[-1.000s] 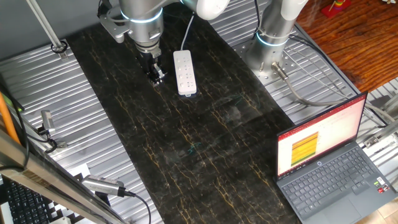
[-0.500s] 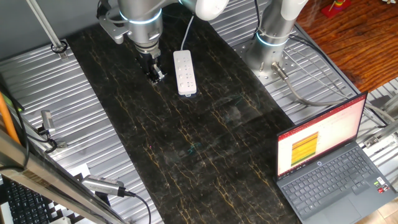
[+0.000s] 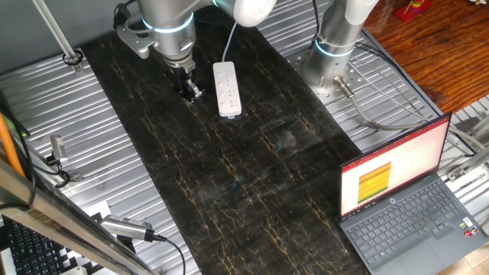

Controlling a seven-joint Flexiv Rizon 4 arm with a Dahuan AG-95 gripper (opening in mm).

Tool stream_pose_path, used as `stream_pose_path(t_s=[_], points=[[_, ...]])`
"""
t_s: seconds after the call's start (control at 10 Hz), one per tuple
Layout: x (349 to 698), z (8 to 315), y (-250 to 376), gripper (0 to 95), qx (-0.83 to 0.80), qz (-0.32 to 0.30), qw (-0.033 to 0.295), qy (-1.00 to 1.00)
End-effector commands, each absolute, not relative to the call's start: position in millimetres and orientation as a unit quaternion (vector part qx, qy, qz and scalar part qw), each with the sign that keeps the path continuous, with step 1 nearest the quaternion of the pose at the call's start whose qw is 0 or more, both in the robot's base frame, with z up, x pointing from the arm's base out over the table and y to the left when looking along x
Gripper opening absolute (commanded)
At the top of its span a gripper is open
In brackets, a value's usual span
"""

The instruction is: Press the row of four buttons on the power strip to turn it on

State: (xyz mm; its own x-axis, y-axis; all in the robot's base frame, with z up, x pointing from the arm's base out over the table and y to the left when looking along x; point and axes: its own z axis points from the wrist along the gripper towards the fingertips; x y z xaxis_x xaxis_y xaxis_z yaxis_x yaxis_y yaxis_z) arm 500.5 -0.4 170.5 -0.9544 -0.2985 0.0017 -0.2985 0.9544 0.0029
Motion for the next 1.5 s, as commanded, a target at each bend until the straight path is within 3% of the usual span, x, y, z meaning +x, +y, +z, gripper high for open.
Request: stream_pose_path(t_s=[0.1, 1.5], points=[[500.0, 170.0, 0.0, 0.0, 0.151, 0.001, -0.005, -0.989], [500.0, 170.0, 0.0, 0.0, 0.169, 0.006, -0.018, -0.985]])
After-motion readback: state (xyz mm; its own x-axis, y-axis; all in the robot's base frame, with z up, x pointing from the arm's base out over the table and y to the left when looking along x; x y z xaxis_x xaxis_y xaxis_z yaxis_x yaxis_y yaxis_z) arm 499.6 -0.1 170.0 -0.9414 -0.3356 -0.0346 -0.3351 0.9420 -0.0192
